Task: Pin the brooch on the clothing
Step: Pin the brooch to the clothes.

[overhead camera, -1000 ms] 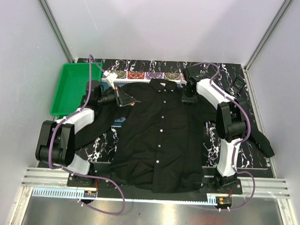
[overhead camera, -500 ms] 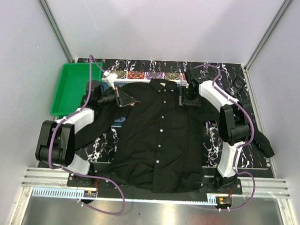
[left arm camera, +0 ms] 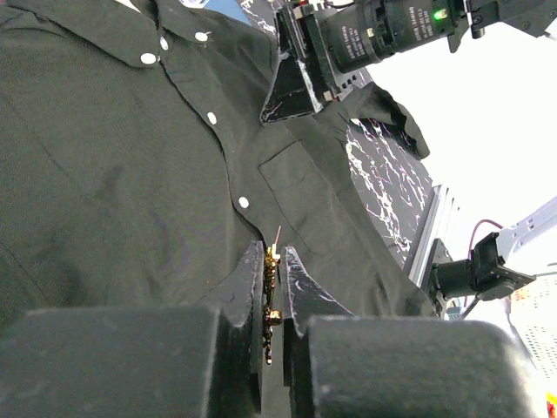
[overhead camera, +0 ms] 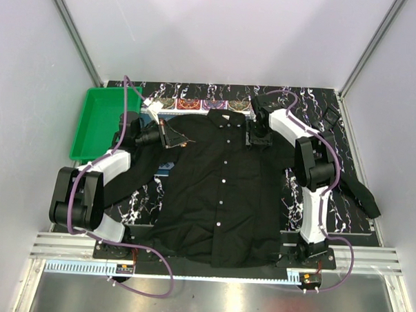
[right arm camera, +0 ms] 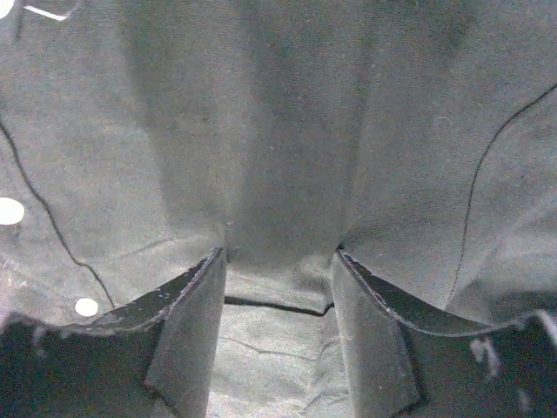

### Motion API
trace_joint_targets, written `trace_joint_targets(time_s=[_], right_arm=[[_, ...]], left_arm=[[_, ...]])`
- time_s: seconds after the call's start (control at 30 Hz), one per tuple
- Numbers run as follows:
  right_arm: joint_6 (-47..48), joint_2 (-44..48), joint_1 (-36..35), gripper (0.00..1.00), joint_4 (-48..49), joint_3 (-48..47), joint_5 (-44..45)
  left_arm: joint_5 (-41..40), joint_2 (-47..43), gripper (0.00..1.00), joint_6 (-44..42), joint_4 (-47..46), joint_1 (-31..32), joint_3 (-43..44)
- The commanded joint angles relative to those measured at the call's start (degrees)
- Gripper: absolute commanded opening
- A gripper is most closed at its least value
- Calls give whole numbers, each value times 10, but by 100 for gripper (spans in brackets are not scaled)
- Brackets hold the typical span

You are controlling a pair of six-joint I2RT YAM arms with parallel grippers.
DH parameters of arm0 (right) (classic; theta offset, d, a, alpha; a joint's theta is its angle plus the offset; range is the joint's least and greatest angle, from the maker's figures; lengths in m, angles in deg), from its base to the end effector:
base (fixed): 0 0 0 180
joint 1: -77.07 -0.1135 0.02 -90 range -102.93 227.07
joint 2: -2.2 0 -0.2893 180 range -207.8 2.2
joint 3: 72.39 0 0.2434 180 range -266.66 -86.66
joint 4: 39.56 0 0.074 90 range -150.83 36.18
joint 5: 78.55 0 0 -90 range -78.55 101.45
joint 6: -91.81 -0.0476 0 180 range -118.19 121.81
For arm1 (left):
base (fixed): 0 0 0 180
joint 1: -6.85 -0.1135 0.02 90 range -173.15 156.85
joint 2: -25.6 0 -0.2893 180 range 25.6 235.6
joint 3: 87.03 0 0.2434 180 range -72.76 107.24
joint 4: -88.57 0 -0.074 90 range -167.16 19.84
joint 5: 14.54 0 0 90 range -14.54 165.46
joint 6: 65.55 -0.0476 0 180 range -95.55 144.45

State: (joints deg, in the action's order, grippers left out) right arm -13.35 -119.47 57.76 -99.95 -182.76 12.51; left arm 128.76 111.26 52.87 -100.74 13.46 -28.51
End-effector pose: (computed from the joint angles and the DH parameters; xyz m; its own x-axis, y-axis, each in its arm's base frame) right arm 0.4238 0.1476 0.1966 -0.9498 -0.0557 -0.3078 -0.0795 0.9947 0.0652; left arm 0.3058 -0.0739 0.2596 -0.6611 -0.2097 -0.7204 0.5826 0.4616 -0.6690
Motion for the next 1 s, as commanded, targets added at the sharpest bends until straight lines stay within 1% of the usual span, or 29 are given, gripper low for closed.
trace_joint_targets(time_s=[0.0, 0.03, 0.1, 0.13, 0.27, 0.37, 0.47, 0.5, 0.57, 0.6, 0.67, 0.77, 0.8, 0.9, 0.97], right_arm=[[-6, -21, 4, 43, 9, -27, 16], [-7, -22, 4, 37, 9, -27, 15], [-8, -18, 6, 19, 8, -26, 11], [-8, -16, 7, 1, 6, -25, 9], [-7, 8, 13, 0, 3, -17, 4], [-1, 36, 20, 0, 3, 5, -1], [5, 72, 25, 0, 19, 34, -9], [7, 77, 27, 0, 27, 41, -24], [12, 81, 30, 0, 35, 53, -34], [14, 81, 31, 0, 39, 54, -38], [15, 81, 36, 0, 46, 61, -59], [14, 84, 39, 0, 65, 71, -85], [14, 83, 43, 0, 71, 71, -91], [11, 86, 53, 0, 76, 74, -112], [11, 89, 60, 0, 80, 79, -130]], left_arm=[[4, -2, 0, -13, -26, -2, 18], [4, 0, 0, -13, -25, -2, 18], [3, 3, 0, -14, -28, -1, 19], [1, 5, 0, -14, -29, -1, 19], [2, 28, 0, 7, -52, 7, 24], [1, 56, 0, 39, -88, 26, 36], [-9, 85, 0, 77, -130, 57, 52], [-13, 101, 0, 100, -153, 73, 58], [-14, 117, 0, 122, -175, 93, 79], [-21, 135, 0, 133, -176, 111, 87], [-26, 157, 0, 149, -188, 125, 110], [-30, 214, 0, 219, -240, 148, 140], [-32, 241, 0, 255, -274, 159, 147], [-55, 283, 0, 280, -295, 179, 174], [-65, 309, 0, 281, -300, 189, 190]])
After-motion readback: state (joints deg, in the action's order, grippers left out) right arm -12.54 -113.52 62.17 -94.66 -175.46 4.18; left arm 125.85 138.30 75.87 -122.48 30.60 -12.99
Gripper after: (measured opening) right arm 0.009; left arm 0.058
